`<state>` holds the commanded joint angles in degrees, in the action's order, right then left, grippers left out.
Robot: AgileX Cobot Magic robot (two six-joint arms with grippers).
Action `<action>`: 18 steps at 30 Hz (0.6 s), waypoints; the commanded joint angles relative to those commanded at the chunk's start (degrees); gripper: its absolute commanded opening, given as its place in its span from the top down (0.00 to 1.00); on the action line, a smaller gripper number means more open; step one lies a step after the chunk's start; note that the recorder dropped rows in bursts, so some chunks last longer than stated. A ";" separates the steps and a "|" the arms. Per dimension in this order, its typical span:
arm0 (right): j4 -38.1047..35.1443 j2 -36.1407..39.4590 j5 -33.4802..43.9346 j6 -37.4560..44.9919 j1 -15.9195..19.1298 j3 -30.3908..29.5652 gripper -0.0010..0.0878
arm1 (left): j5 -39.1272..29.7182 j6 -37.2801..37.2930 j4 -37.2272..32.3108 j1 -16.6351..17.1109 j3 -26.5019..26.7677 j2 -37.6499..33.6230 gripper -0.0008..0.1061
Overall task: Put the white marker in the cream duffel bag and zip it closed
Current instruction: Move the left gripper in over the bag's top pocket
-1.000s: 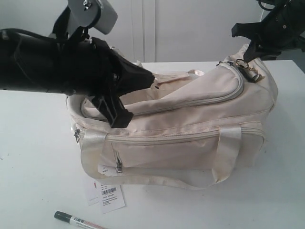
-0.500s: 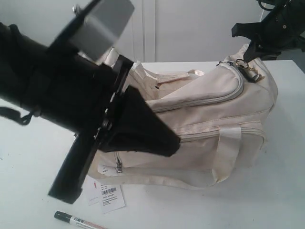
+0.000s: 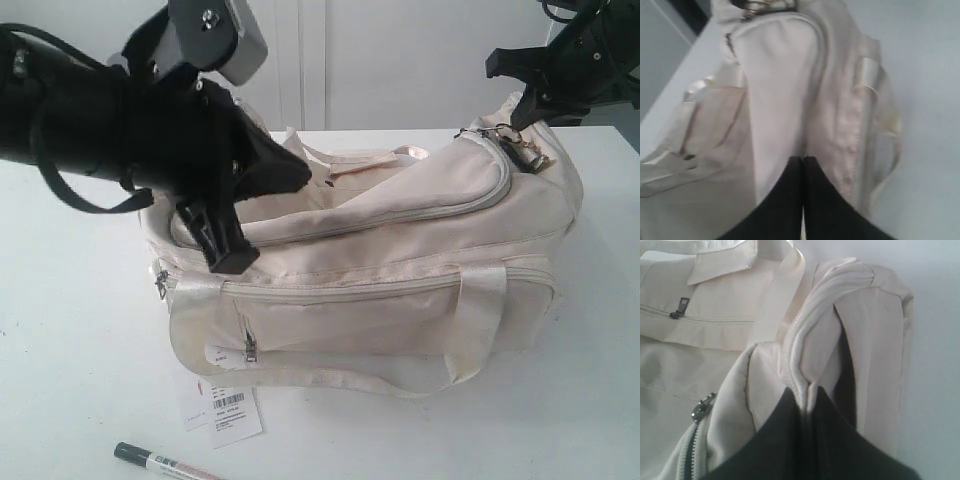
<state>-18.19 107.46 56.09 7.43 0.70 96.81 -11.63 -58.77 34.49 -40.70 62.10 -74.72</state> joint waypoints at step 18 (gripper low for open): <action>0.00 0.00 0.00 0.00 0.00 0.00 0.99 | -46.13 -24.15 -17.98 0.00 0.00 -0.16 0.99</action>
<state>-18.19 107.46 56.09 7.43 0.70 96.81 -57.76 -82.92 16.51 -40.70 62.10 -74.88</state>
